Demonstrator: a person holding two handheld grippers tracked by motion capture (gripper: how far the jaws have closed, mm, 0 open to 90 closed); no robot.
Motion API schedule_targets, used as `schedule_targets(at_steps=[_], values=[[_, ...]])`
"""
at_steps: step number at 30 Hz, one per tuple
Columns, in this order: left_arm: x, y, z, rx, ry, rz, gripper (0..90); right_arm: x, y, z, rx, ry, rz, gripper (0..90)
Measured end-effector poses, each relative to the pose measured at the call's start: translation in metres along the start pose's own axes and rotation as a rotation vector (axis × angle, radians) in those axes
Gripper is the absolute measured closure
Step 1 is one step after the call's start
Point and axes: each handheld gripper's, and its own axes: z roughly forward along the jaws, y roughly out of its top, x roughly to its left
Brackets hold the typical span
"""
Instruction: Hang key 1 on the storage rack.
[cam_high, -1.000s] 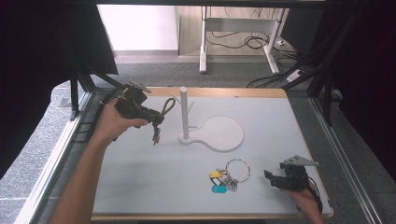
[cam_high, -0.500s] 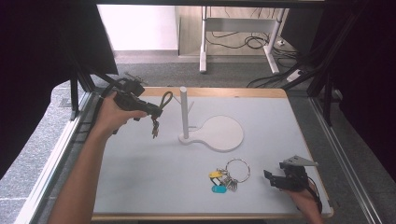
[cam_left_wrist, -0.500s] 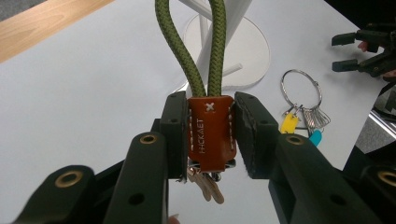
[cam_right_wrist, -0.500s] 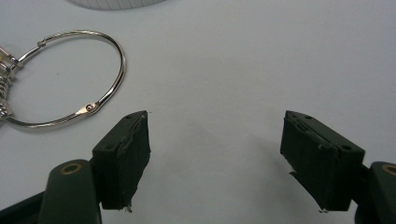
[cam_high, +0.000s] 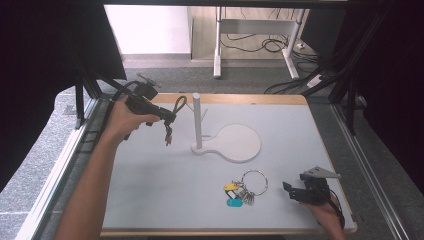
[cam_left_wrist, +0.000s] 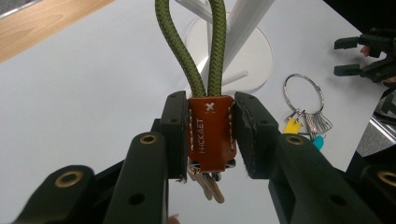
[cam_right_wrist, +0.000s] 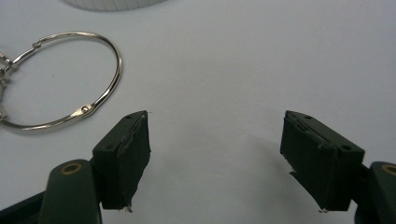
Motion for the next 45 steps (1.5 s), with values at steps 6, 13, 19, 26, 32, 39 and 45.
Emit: schedule_targets(at_steps=[6, 13, 19, 26, 32, 39, 45], values=[[0.002, 0.004, 0.007, -0.002, -0.011, -0.016, 66.7, -0.001, 0.000, -0.001, -0.007, 0.001, 0.006, 25.1], [-0.001, 0.005, 0.020, 0.028, -0.023, 0.003, 66.7, -0.001, 0.000, 0.000, 0.001, 0.003, 0.003, 25.1], [-0.003, 0.004, 0.029, 0.042, -0.020, 0.009, 66.6, 0.000, 0.000, 0.001, 0.002, 0.003, 0.000, 25.1], [-0.006, 0.001, 0.040, 0.057, -0.014, 0.018, 66.6, 0.000, -0.001, 0.002, 0.006, 0.004, -0.006, 25.1], [-0.009, -0.003, 0.047, 0.037, -0.023, 0.024, 61.9, -0.001, -0.001, 0.002, 0.007, 0.003, -0.004, 25.1], [-0.017, -0.017, 0.040, 0.012, 0.037, 0.056, 58.3, -0.002, -0.001, 0.001, 0.005, 0.000, -0.001, 25.1], [-0.028, -0.041, 0.032, -0.006, 0.063, 0.066, 50.1, -0.002, -0.001, 0.001, 0.009, 0.001, -0.002, 25.1]])
